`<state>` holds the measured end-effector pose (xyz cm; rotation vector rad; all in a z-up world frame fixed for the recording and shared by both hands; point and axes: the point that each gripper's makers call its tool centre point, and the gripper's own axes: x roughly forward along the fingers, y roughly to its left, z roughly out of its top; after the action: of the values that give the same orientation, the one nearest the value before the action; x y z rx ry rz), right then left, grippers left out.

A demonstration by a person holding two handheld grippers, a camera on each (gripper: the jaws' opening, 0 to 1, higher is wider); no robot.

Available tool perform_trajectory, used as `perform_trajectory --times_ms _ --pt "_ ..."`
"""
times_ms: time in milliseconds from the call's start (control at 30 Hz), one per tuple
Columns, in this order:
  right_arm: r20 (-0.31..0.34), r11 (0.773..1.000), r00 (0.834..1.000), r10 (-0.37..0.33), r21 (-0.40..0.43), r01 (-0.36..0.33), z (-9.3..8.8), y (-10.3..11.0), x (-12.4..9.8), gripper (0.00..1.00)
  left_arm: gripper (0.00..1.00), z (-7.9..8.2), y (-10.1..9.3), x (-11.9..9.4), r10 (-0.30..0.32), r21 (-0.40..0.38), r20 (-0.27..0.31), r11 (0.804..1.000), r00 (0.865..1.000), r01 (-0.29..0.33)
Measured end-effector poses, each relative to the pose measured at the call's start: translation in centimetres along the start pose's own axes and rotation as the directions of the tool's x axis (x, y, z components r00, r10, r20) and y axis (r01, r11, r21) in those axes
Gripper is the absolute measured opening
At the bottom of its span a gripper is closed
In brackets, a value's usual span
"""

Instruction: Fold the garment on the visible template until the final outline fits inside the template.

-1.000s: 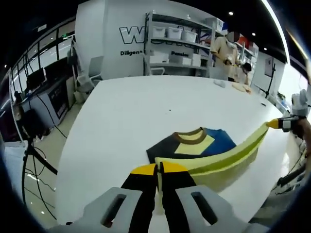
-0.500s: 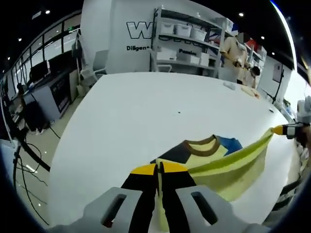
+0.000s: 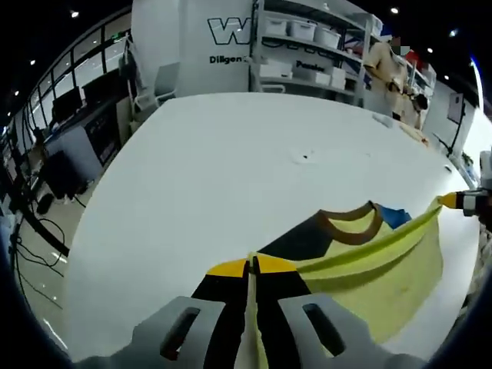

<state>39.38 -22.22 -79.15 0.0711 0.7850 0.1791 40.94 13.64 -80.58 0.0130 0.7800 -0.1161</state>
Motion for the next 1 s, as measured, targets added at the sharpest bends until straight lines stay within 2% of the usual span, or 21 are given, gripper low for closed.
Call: perform_trajectory --times_ms 133,267,433,467,533,600,667,733,800,833,900,1000 --pt "-0.018 1.000 1.000 -0.004 0.022 0.004 -0.8 -0.2 1.5 0.00 0.02 -0.3 0.6 1.1 0.032 -0.012 0.004 0.999 0.999 -0.032" --pt "0.004 0.999 1.000 -0.008 0.047 0.008 -1.0 -0.5 2.6 0.00 0.02 -0.4 0.9 1.8 0.037 -0.037 0.014 0.999 0.999 -0.036" --pt "-0.009 0.998 1.000 0.015 0.059 -0.015 -1.4 -0.7 3.8 0.00 0.02 -0.4 1.1 2.9 0.046 -0.041 0.015 0.998 0.999 -0.045" --pt "0.013 0.998 1.000 0.021 0.058 -0.022 -1.2 -0.7 3.8 0.00 0.02 -0.5 1.1 2.9 0.046 -0.038 0.016 0.998 0.999 -0.045" --pt "0.094 0.997 0.994 0.050 0.059 -0.056 0.0 -0.5 3.8 0.01 0.03 0.2 0.8 3.1 0.027 -0.026 0.054 0.999 0.998 -0.026" --pt "0.110 0.995 0.992 0.064 0.070 -0.072 0.2 -0.6 3.3 0.07 0.04 0.5 0.8 3.0 0.009 -0.021 0.069 1.000 0.998 -0.008" --pt "0.113 0.995 0.991 0.077 0.059 -0.084 0.2 -0.7 3.1 0.13 0.09 0.8 0.6 3.0 -0.028 0.025 0.080 0.999 0.996 0.026" --pt "0.118 0.994 0.988 0.096 0.034 -0.101 0.1 -0.7 3.0 0.18 0.20 1.0 0.2 2.8 -0.073 0.062 0.096 0.996 0.993 0.068" --pt "0.120 0.993 0.986 0.115 0.012 -0.117 -0.1 -0.8 2.8 0.25 0.30 1.8 -0.2 2.7 -0.143 0.131 0.146 0.984 0.979 0.124" --pt "0.115 0.993 0.987 0.117 0.005 -0.118 -0.3 -1.0 2.7 0.27 0.36 1.8 0.0 2.4 -0.155 0.185 0.154 0.975 0.976 0.126" --pt "0.105 0.992 0.987 0.123 -0.020 -0.122 -0.8 -1.3 2.7 0.31 0.41 1.7 0.1 2.0 -0.175 0.241 0.165 0.962 0.971 0.133" --pt "0.091 0.991 0.987 0.131 -0.035 -0.129 -1.3 -1.4 2.8 0.33 0.42 0.7 0.6 2.0 -0.198 0.218 0.135 0.962 0.971 0.166"
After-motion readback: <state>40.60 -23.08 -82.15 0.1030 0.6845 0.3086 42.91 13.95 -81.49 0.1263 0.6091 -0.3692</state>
